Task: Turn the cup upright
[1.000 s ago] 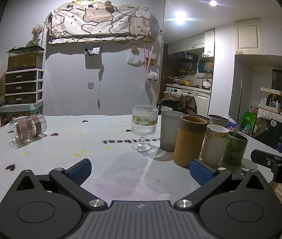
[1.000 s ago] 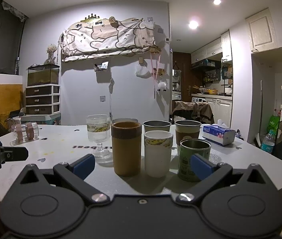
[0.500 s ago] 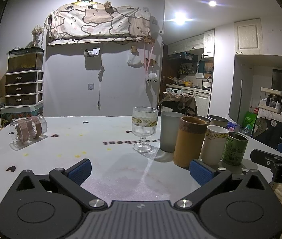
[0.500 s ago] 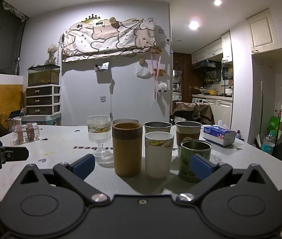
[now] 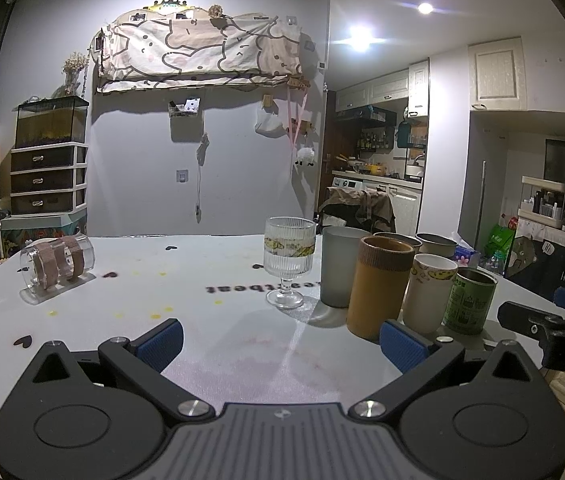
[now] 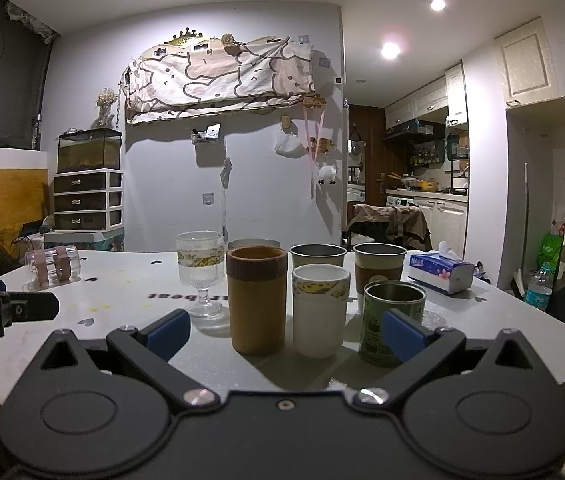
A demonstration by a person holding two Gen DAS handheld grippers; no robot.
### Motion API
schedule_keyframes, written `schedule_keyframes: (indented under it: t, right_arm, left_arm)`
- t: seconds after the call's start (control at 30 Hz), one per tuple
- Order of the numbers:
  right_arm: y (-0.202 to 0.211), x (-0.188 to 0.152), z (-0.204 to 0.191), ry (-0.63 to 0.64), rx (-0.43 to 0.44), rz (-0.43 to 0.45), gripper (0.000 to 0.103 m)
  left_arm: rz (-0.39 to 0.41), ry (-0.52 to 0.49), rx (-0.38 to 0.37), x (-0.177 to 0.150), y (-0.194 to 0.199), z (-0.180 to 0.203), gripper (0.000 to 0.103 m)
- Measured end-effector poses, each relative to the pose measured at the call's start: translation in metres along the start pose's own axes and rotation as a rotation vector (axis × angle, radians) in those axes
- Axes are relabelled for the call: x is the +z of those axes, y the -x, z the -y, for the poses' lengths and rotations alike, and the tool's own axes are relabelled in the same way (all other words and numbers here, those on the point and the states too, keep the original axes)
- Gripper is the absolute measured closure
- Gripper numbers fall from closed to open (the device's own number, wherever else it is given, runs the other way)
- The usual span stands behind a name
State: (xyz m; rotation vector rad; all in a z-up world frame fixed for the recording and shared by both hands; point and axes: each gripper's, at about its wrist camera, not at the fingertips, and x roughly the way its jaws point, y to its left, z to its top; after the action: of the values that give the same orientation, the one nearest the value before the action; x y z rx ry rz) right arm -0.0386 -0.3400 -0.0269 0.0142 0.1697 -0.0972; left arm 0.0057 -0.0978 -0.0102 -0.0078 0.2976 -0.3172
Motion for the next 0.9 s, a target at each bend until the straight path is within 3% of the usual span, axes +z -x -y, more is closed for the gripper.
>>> schedule_keyframes:
  t: [0.9]
  right_arm:
    - [0.0006,0.0031,-0.0001,0.001,0.005,0.007,0.000]
  left_arm:
    - [0.002,-0.001,0.000,0.0010,0.0001,-0.0023,0.000]
